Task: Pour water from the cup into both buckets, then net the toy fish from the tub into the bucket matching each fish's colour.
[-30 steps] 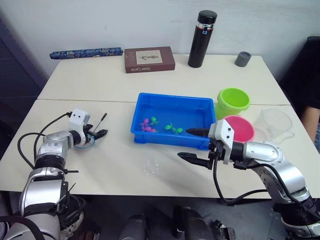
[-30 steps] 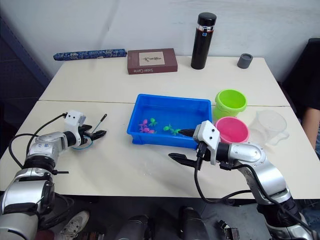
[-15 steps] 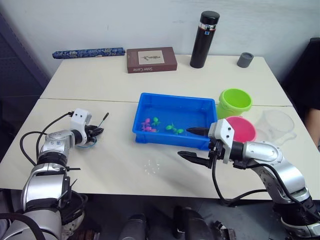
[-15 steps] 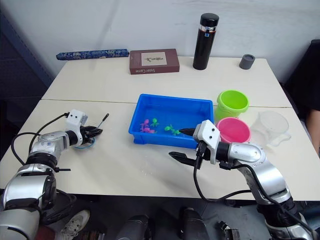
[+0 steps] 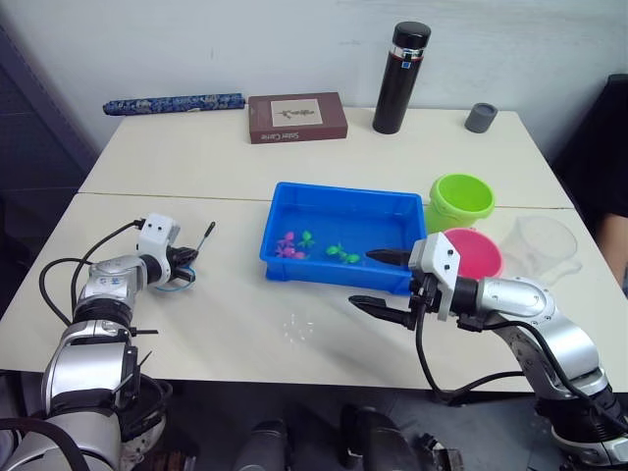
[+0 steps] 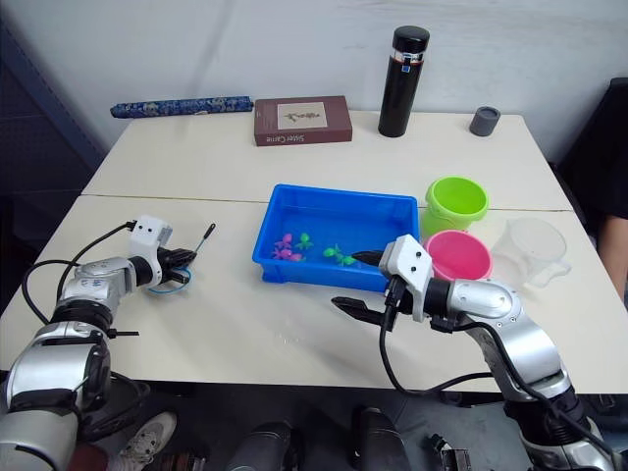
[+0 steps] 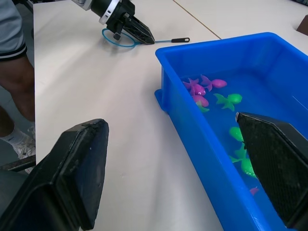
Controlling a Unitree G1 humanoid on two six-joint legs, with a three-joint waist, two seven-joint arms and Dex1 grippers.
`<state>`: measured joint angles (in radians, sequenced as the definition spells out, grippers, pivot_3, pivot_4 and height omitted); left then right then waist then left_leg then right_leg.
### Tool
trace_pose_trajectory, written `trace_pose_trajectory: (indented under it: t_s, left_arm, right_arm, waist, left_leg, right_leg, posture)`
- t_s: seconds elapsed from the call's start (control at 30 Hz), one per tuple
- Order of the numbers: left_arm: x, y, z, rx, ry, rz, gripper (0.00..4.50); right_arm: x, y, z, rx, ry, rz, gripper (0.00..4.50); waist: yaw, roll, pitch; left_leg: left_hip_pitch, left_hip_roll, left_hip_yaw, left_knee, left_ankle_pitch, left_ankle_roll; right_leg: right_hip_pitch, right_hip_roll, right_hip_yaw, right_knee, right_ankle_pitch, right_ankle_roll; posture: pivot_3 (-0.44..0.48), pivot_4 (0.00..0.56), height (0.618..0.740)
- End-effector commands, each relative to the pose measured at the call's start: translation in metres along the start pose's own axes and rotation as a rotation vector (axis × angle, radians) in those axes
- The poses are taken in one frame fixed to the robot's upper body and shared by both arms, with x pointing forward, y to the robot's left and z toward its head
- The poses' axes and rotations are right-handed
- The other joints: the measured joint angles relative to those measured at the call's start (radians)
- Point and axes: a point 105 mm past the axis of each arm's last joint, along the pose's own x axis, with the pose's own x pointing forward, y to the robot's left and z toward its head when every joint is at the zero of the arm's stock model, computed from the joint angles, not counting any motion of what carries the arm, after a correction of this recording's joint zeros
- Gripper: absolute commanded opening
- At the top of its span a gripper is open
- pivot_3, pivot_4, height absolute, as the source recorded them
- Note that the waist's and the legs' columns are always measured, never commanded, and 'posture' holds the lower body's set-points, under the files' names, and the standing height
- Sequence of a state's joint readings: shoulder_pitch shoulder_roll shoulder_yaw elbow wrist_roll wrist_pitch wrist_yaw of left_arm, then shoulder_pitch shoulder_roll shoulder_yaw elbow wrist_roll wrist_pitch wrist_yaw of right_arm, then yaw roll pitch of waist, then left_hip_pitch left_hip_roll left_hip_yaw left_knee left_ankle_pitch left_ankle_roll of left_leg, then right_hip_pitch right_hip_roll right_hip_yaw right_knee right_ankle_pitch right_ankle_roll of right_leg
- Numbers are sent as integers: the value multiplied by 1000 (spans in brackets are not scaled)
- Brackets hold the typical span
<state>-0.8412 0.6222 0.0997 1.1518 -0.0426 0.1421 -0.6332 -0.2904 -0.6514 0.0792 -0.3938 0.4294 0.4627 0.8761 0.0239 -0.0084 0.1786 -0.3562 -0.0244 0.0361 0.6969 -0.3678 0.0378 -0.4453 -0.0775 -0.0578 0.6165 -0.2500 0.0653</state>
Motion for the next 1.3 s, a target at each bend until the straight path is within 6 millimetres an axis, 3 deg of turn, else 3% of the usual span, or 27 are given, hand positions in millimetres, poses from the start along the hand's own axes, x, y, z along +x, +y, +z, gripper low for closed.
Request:
trace_pose_trajectory:
  t_s: [0.03,0.2,0.33,0.7,0.87,1.07,1.3]
  left_arm:
    - [-17,17,25,50,-95,32,114]
    - [-45,28,46,183,-155,45,114]
    - [-58,16,66,272,-208,5,114]
    - [-67,-83,132,525,-322,-355,114]
    - [-62,-137,127,707,-272,-610,114]
    - [-46,-178,123,789,-259,-792,114]
    - [-45,-211,123,858,-287,-942,114]
  right_arm:
    - [-1,-1,12,-36,-41,-3,4500]
    - [1,-2,12,-27,-44,7,4500]
    - [2,-3,12,-21,-40,24,4500]
    - [2,-17,11,-6,3,40,4500]
    - [0,-18,12,23,34,51,4500]
    - [-1,-12,18,81,61,82,4500]
    - [-2,-11,15,100,113,59,4500]
  waist:
    - [-1,0,0]
    - [-12,-1,1]
    - [-14,-1,1]
    - [-2,-2,1]
    - [-4,-1,1]
    - [-2,-1,1]
    - [-2,-2,1]
  left_leg:
    - [0,0,0,0,0,0]
    - [-1,1,0,0,0,-1]
    - [-1,1,0,0,0,-1]
    - [-1,1,0,0,-1,0]
    - [-1,1,0,0,-1,0]
    - [-1,1,0,1,-1,0]
    - [-1,1,0,1,-1,1]
  right_leg:
    - [0,0,0,0,0,0]
    - [-1,0,0,0,0,0]
    - [-1,0,1,0,0,0]
    - [-1,0,1,0,0,0]
    - [-1,0,1,0,0,0]
    - [-1,1,1,0,0,0]
    - [-1,1,1,-1,0,0]
  posture:
    - [0,150,740]
    - [0,150,740]
    - [0,150,740]
    - [0,150,740]
    - [0,150,740]
    - [0,150,740]
    - [0,150,740]
